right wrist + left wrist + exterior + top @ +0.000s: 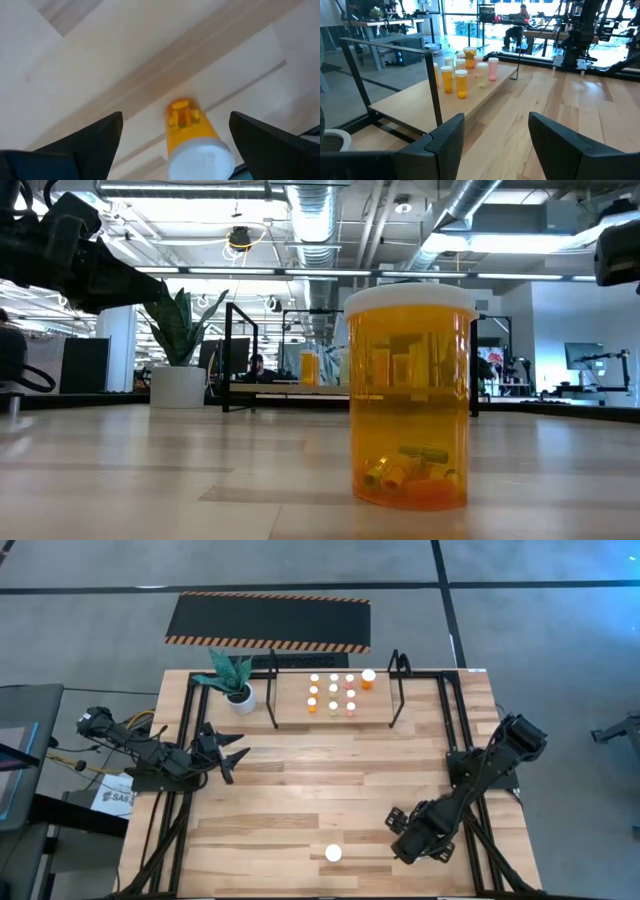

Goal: Pick and place medicine bottles onto shelf by color
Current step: Put the right big orange pill bottle aligned with the other big orange pill bottle on the shelf

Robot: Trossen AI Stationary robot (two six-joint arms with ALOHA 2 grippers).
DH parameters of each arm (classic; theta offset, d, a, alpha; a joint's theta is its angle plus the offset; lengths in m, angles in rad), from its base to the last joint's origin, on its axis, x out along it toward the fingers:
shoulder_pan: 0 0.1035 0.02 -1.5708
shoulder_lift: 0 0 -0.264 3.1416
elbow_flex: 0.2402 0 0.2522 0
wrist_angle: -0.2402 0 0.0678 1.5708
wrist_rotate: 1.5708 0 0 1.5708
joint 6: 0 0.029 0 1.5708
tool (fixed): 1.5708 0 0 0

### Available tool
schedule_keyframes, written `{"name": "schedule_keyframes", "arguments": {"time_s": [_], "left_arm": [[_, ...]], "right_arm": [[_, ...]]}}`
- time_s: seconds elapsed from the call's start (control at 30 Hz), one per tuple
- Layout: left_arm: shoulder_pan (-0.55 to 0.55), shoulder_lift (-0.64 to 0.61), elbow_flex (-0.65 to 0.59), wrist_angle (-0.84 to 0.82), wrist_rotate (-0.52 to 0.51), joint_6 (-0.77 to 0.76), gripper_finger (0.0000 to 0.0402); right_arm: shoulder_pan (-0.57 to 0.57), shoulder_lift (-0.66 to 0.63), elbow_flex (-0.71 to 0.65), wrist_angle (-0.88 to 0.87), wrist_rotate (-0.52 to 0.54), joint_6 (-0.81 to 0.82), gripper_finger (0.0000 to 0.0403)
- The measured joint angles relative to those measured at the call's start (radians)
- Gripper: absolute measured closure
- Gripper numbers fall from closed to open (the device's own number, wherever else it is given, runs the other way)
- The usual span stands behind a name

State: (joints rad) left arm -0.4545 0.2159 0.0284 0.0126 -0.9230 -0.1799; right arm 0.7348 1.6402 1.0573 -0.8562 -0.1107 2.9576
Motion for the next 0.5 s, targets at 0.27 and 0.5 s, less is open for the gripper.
{"name": "schedule_keyframes", "arguments": {"time_s": [0.27,0.5], "left_arm": [[0.0,0.0,0.0,0.0,0.0,0.0,0.0193],[0.0,0.0,0.0,0.0,0.0,0.0,0.0193]], "right_arm": [[0.013,0.001,0.0,0.039,-0.001,-0.005,0.0008],[0.025,0.016,0.0,0.08,-0.002,-0.008,0.0006]]}}
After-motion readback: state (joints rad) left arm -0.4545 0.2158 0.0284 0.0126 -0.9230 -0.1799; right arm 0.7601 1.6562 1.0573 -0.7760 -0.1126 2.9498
